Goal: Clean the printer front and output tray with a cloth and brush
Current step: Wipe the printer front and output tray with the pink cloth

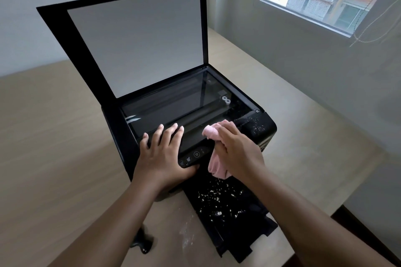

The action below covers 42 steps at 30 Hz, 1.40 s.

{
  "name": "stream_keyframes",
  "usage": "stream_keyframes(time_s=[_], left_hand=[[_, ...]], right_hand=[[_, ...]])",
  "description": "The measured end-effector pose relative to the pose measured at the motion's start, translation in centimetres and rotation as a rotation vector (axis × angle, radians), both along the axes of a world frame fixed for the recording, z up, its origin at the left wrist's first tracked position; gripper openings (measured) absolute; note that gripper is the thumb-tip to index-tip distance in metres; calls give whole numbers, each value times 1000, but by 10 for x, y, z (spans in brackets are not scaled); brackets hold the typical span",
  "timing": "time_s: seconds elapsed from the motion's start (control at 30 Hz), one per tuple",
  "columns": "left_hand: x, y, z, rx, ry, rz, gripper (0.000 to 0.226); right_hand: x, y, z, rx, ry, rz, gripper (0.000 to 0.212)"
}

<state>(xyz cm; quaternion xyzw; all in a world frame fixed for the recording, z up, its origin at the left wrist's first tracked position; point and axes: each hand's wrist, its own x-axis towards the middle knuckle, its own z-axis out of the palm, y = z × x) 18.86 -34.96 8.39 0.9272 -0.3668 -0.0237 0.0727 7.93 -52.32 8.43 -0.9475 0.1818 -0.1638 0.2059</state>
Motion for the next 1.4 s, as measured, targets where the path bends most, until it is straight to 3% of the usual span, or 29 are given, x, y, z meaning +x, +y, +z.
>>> stream_keyframes(time_s=[0.2,0.37,0.57,0.73,0.83,0.97,1.13,1.27,1.4], left_hand=[[-1,4,0,1,3,1,108],[0,3,0,14,-21,5,112],[1,2,0,15,-20,8,112],[1,2,0,32,-41,11,113],[0,4,0,22,-35,18,112],[-5,-9,1,4,38,96,116],[-13,-30,3,0,-15,172,115],[-13,-30,4,-3,-38,181,113],[-15,-32,7,1,-36,199,113]], right_hand=[[-11,9,7,-26,31,208,42],[-23,-41,4,60,105,-141,42],[-15,-6,11,58,78,128,40],[-41,-89,26,103,-123,-78,37],[-33,-110,13,19,-68,-23,28],[-25,-87,-15,-37,16,-59,40],[-33,-139,-2,-326,7,272,41],[-3,-106,-1,-190,-33,172,41],[-4,-103,-12,-283,-95,589,40]])
